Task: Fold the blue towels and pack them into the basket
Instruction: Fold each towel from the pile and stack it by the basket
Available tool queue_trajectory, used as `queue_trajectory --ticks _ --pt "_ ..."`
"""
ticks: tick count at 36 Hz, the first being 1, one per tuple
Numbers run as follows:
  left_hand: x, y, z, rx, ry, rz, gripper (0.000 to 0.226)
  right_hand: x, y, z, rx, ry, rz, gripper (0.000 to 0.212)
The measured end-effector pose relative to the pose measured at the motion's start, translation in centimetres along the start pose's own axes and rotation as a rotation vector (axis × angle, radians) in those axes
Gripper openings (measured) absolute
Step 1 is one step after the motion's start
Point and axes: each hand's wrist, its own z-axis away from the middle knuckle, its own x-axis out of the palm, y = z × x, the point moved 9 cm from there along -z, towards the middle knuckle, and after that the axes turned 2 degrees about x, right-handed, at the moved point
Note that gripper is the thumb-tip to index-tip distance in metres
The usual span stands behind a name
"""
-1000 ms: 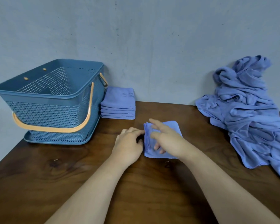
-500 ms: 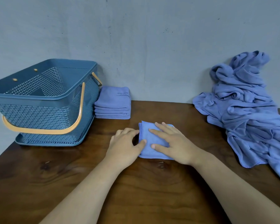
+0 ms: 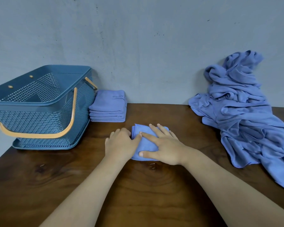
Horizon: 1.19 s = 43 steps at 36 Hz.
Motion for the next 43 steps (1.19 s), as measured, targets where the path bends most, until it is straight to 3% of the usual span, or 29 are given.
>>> queue_trajectory --ticks 11,16,21,25,28,32,34,37,41,43 --pt "0.8 1.0 -0.5 -0.076 -0.087 -0.055 0.043 -0.3 -0.3 0.4 -0.012 0.07 -0.023 0.086" --pt "0.6 1.7 0.9 -0.007 0.049 0.006 0.034 -1.3 -1.1 1.9 -0.063 0.246 -0.006 0.066" --pt "0.5 1.5 1.3 0.087 0.104 0.407 0.025 -2.8 0.3 2.9 -0.019 0.427 -0.152 0.046" --pt "-0.1 2.4 1.6 0.18 0.112 0.643 0.016 -4.5 3.0 3.8 0.048 0.586 -0.618 0.059" --pt "-0.3 3.0 1.8 0.245 0.101 0.807 0.017 -4.3 4.1 3.6 0.058 0.524 -0.891 0.066" --pt "0.0 3.5 1.9 0.261 0.012 0.99 0.06 -3.8 3.9 3.0 0.022 0.432 -1.047 0.069" --pt "0.3 3.5 1.7 0.224 -0.031 1.049 0.067 -4.2 3.4 3.1 -0.046 0.435 -1.139 0.073" --pt "0.6 3.1 1.4 0.124 -0.065 1.208 0.065 -5.0 3.4 3.9 -0.133 0.484 -1.249 0.078" --pt "1.4 4.7 2.1 0.109 -0.287 1.443 0.044 -5.6 3.4 4.7 -0.168 0.549 -1.251 0.076" --pt "1.5 5.0 2.4 0.081 -0.312 1.484 0.041 -5.8 3.1 4.8 -0.182 0.58 -1.257 0.074"
